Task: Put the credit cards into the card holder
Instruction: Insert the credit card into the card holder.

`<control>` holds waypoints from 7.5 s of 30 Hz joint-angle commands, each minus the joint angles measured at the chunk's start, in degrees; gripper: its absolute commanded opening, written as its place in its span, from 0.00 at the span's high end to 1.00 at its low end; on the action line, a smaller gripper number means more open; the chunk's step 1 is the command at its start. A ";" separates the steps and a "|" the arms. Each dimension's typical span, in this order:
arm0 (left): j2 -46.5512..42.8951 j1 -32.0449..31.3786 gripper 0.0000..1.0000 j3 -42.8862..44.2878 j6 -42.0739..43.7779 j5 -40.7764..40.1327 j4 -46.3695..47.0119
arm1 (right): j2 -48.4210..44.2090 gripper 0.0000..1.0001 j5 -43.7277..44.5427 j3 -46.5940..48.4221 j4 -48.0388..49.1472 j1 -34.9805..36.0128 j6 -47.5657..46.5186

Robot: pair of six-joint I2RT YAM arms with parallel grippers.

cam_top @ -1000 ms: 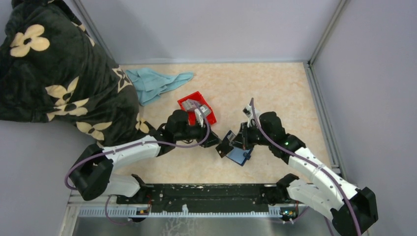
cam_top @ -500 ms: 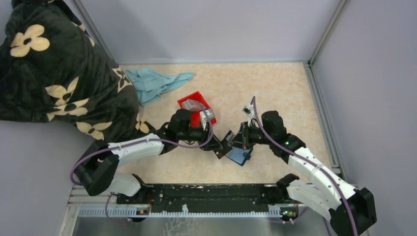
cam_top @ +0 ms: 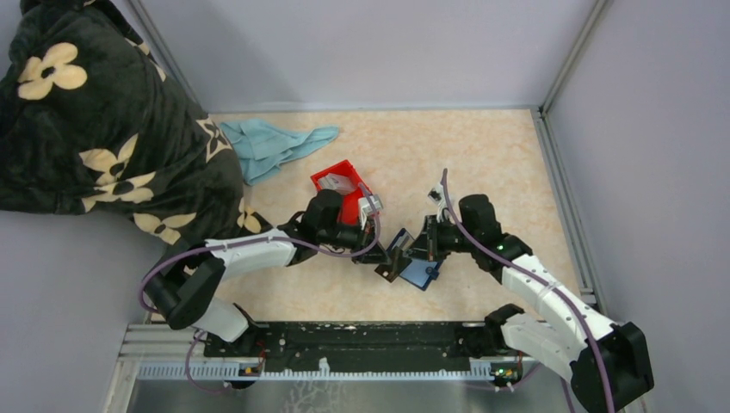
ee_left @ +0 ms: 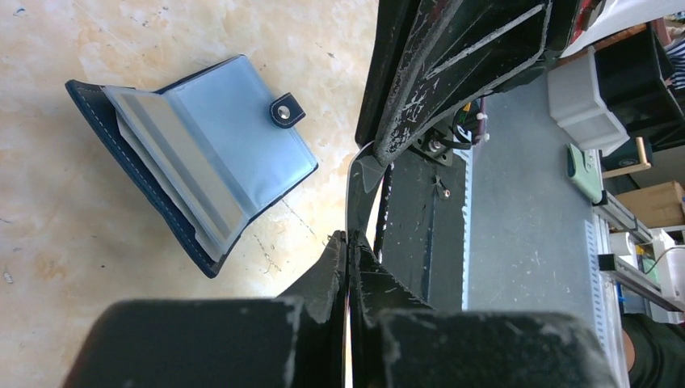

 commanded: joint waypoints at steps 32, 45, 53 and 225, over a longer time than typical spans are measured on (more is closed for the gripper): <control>13.82 -9.94 1.00 22.92 1.52 -36.12 -25.67 | -13.38 0.97 36.29 -4.88 -10.63 16.63 11.57; 16.37 -9.94 1.00 22.79 1.60 -36.55 -26.34 | -2.86 1.00 39.46 -13.56 2.24 25.79 20.36; 17.02 -9.94 1.00 22.88 1.86 -36.24 -26.03 | 4.39 1.00 38.65 -14.09 8.89 26.12 20.83; 18.20 0.26 1.00 14.33 -24.58 -18.78 -12.84 | 10.55 0.89 47.70 -9.89 0.80 15.16 16.36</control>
